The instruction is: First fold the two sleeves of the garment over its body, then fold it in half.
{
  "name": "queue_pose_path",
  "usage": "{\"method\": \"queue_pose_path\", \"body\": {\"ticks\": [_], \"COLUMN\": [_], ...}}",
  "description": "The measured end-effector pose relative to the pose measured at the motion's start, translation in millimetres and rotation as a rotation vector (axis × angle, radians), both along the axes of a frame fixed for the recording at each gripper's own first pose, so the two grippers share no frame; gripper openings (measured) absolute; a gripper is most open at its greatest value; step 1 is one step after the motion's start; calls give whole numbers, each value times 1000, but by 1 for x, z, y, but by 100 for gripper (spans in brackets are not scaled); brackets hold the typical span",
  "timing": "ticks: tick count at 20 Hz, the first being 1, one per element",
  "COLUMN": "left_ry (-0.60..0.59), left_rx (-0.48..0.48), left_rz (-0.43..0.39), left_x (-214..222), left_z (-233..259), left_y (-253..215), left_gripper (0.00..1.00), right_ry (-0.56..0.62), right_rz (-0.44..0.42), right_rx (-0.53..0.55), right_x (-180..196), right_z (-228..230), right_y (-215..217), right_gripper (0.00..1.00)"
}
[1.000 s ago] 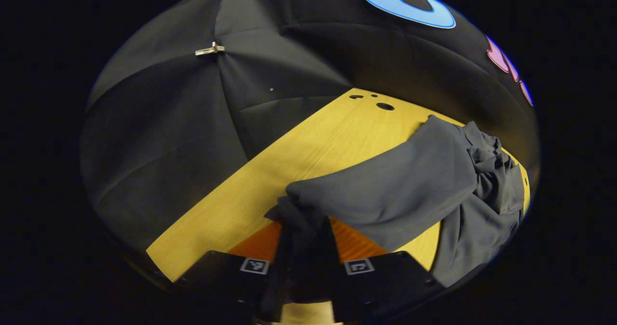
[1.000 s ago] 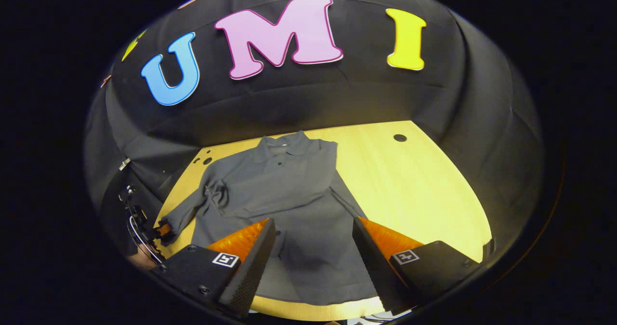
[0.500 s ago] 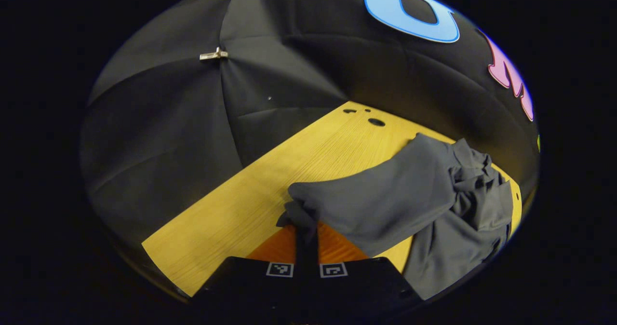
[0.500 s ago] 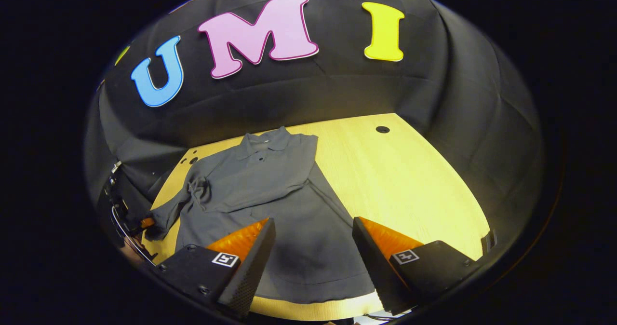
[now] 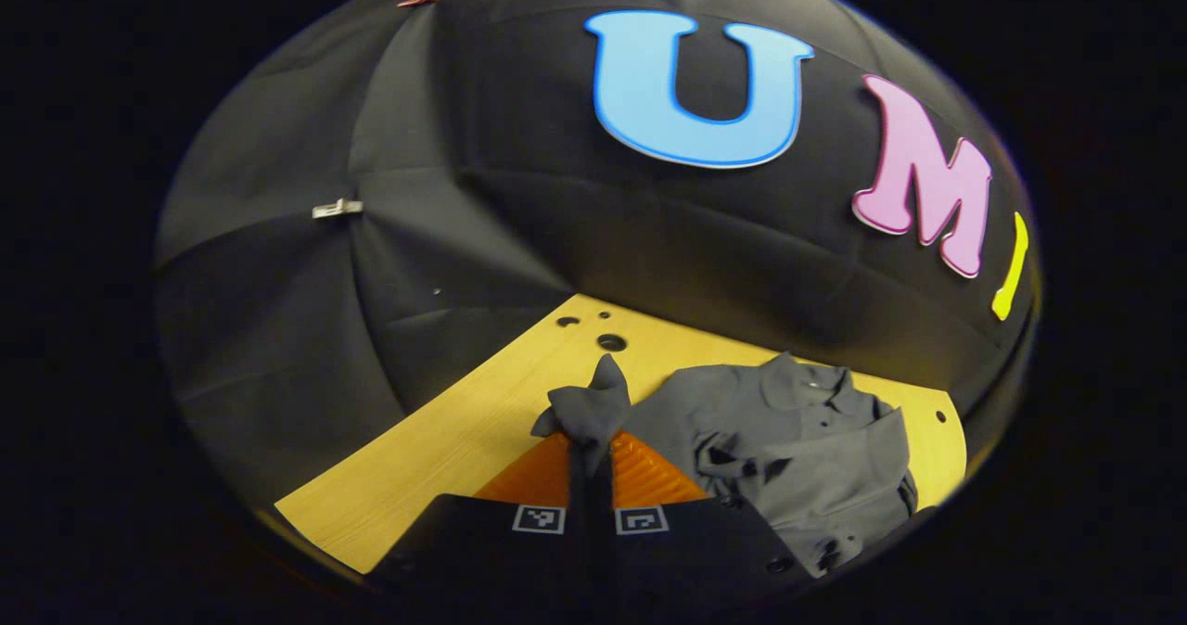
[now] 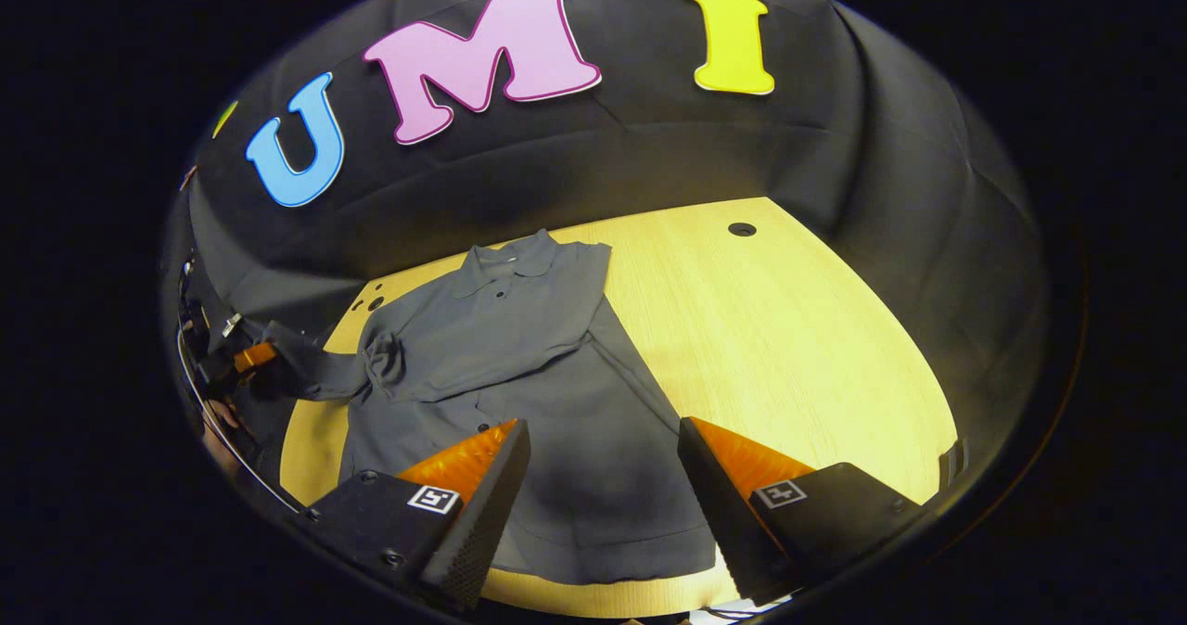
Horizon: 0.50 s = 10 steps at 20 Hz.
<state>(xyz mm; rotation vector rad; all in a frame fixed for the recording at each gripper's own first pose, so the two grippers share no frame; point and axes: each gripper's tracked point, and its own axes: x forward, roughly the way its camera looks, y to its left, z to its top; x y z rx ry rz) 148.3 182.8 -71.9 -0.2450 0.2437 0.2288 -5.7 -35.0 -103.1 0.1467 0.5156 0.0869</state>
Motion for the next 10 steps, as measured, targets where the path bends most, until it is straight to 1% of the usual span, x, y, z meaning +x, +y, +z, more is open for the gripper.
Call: {"method": "queue_pose_path", "body": {"ticks": [2, 7, 10], "left_ry": [-22, -44, -51], "left_rx": [-15, -31, -16], "left_rz": [-56, -190, -287], "left_x": [11, 38, 52], "left_z": [15, 33, 41], "left_y": [-33, -119, -175], "left_gripper": [5, 5, 5], "right_ry": [0, 14, 19], "right_rz": [5, 22, 24], "right_rx": [-9, -16, 2], "right_x": [-1, -6, -2], "right_z": [-2, -11, -13], "right_y": [-4, -9, -14], "right_gripper": [99, 99, 99]}}
